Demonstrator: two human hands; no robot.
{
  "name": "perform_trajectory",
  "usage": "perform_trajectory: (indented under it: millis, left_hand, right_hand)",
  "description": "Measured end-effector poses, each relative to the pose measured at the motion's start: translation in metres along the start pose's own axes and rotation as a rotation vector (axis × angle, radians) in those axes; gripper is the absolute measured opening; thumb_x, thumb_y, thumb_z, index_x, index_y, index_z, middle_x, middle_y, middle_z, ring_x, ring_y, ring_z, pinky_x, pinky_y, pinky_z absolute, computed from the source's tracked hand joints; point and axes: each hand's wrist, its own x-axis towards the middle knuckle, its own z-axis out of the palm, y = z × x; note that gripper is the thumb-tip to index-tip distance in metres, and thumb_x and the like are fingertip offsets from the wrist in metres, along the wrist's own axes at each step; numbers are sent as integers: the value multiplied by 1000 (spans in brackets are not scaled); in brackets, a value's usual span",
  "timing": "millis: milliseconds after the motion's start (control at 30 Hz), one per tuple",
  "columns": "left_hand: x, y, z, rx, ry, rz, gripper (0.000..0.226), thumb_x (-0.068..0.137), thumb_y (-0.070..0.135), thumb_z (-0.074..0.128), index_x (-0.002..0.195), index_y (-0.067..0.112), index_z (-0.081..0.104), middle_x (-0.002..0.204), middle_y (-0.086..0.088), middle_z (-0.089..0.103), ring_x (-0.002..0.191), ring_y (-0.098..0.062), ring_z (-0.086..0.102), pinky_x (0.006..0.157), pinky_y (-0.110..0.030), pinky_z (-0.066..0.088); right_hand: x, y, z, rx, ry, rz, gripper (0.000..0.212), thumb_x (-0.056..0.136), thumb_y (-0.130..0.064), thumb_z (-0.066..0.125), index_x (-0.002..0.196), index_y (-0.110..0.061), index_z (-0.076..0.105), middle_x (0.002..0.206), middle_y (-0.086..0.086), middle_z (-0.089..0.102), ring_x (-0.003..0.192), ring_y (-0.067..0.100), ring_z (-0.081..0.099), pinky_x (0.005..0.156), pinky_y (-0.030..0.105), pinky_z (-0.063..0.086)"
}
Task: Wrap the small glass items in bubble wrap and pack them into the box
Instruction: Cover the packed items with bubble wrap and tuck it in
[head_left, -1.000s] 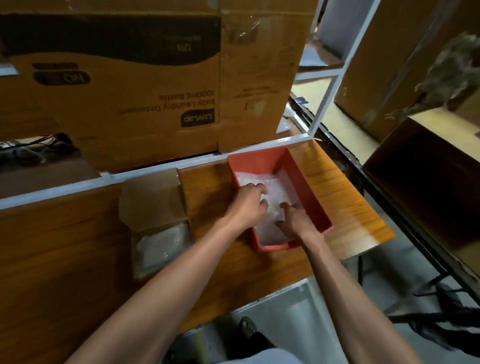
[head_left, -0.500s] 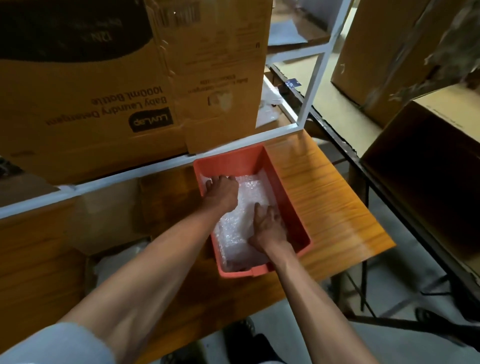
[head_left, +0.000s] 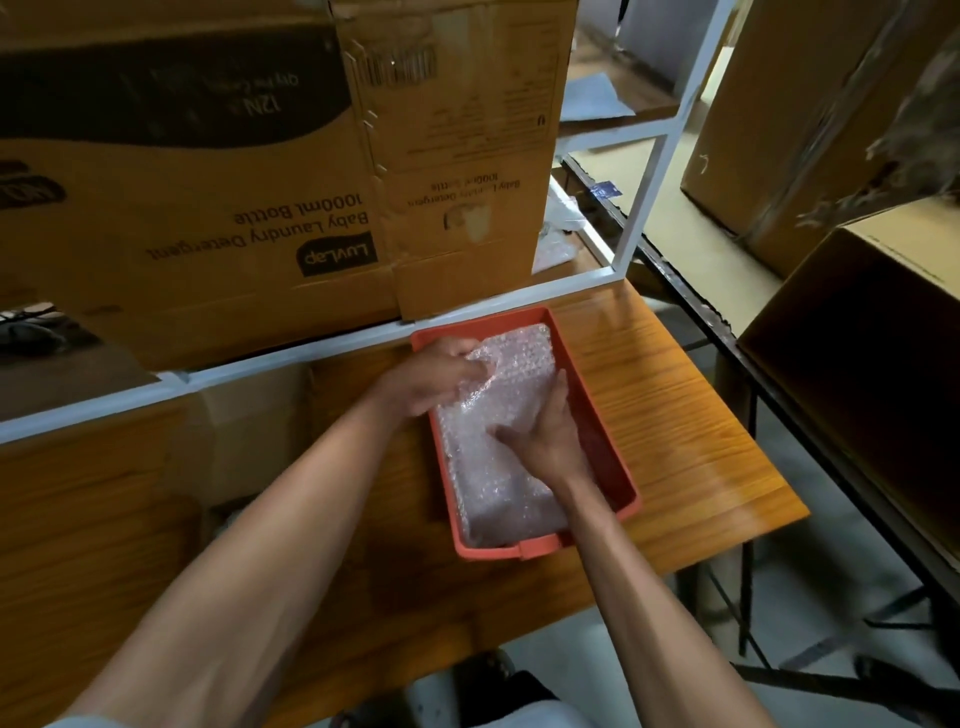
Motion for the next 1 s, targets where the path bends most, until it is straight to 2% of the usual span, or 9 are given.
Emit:
perform_trajectory:
  millis: [100,167,233,333,533,633,733,867,1000]
  left_hand:
    - [-19,-2,-18,-293,-80,38,93,75,22,91,154,5,45,141,-11,64,127,-25,62,109,-42,50]
    - [-34,0,-27,-357,-82,79,82,80,13,83,151,-4,45,133,-21,63,115,-29,66,98,-42,56]
    - [-49,2,-37,-395,-90,126,66,90,10,76,148,-6,49,139,-28,62,124,-40,64,108,-52,52]
    - [-72,5,-51,-434,-49,187,51,98,9,71,145,0,55,141,-24,64,133,-40,60,115,-55,47]
    - [-119,-5,-81,-613,128,279,41,106,28,64,142,8,62,130,-14,71,118,-32,69,107,-50,55]
    - [-141,-26,-96,-479,129,215,75,88,50,80,151,19,53,122,-9,70,113,-29,66,113,-51,49]
    - [-157,-48,-107,-426,204,192,110,74,40,94,162,30,28,143,-13,63,126,-29,65,111,-53,49]
    - [-179,-58,-128,-242,342,242,86,89,24,85,156,43,35,131,-8,64,120,-24,66,95,-37,51]
    - [-199,-58,-142,-99,427,305,37,96,23,78,127,38,65,119,-6,73,107,-19,72,89,-34,56]
  right_hand:
    - [-6,-26,-8,256,20,8,129,66,-70,91,164,-37,15,169,-11,32,155,9,31,125,40,32]
    - [-13,-48,-17,396,-14,-41,93,76,-50,93,152,-30,43,150,-14,57,136,-4,52,114,29,44]
    - [-20,-72,-24,505,-93,-97,49,90,-27,85,134,-23,64,128,-8,74,119,0,68,102,26,54]
    - [-25,-95,-28,539,-136,-120,27,93,-28,81,115,-13,75,114,-1,80,109,13,75,98,34,57]
    - [-36,-138,-5,492,-71,-129,49,91,-36,83,104,8,67,95,9,73,86,22,73,82,38,57]
    - [-45,-156,14,477,28,-76,47,90,-33,84,106,8,66,97,20,73,82,16,75,74,34,63]
    - [-52,-164,33,413,66,-35,38,91,-32,84,104,1,71,101,22,76,79,20,74,78,44,66]
    - [-56,-166,52,375,14,-8,29,87,-33,86,101,-12,72,93,4,78,87,20,75,92,58,61]
    - [-68,-183,60,246,11,-78,72,70,-55,90,121,-26,48,119,1,67,109,24,69,99,52,59]
